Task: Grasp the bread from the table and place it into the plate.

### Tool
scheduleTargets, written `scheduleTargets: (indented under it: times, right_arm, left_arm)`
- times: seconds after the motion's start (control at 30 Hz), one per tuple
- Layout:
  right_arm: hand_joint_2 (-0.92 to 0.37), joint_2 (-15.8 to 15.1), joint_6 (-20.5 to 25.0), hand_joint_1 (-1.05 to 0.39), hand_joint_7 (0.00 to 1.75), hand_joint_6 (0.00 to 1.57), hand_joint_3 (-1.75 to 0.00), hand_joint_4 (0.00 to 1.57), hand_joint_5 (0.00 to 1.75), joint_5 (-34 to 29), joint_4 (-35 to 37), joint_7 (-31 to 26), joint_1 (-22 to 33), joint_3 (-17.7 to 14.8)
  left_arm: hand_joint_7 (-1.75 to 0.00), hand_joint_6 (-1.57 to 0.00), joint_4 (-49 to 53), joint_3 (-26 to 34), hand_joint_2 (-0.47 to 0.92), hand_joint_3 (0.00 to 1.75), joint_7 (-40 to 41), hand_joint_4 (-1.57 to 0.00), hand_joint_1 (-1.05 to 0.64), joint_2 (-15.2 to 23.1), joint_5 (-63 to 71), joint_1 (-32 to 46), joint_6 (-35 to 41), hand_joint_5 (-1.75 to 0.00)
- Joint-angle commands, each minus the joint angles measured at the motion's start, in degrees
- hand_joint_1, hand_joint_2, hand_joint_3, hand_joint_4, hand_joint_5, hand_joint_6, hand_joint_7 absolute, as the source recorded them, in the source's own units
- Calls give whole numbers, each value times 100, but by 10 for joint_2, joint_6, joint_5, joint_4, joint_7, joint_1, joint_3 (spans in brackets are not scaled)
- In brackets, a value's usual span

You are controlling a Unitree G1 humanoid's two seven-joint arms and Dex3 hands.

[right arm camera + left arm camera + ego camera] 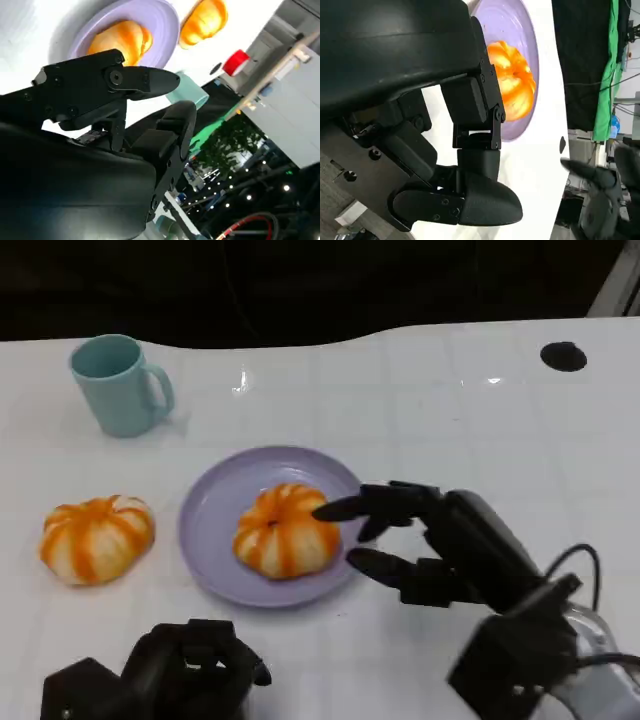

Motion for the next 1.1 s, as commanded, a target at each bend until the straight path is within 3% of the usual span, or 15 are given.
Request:
scheduleTargets:
  times: [0.03,0.27,0.47,0.57,0.77,1.1]
  right_arm:
    - [-67,-18,-39,-26,84,69,-82,70,136,46,-8,26,34,-31]
    - [-52,-41,-90,-22,118,78,-116,72,165,113,2,76,92,-66]
    - [-54,-42,-108,-29,134,77,-116,76,174,139,-3,98,137,-90]
    - [-57,-33,-94,-31,139,74,-109,76,175,174,-15,113,162,-98]
    - [-65,-19,-6,-36,143,72,-93,78,175,225,-82,139,225,-110]
    - [-66,14,27,-32,147,69,-92,78,175,223,-117,139,271,-119]
  left_arm:
    - [-80,-142,-6,3,55,69,6,-157,-105,4,0,2,3,-124]
    - [-80,-142,-8,4,55,68,6,-157,-105,4,-3,1,8,-124]
    - [-79,-142,-5,5,54,68,0,-157,-105,5,-9,-1,9,-123]
    - [-78,-142,-6,5,54,68,1,-157,-105,6,-10,-1,10,-123]
    - [-78,-143,-5,4,55,69,2,-157,-105,7,-6,-1,6,-123]
    - [-78,-143,-7,6,57,67,-2,-157,-105,9,-12,0,8,-122]
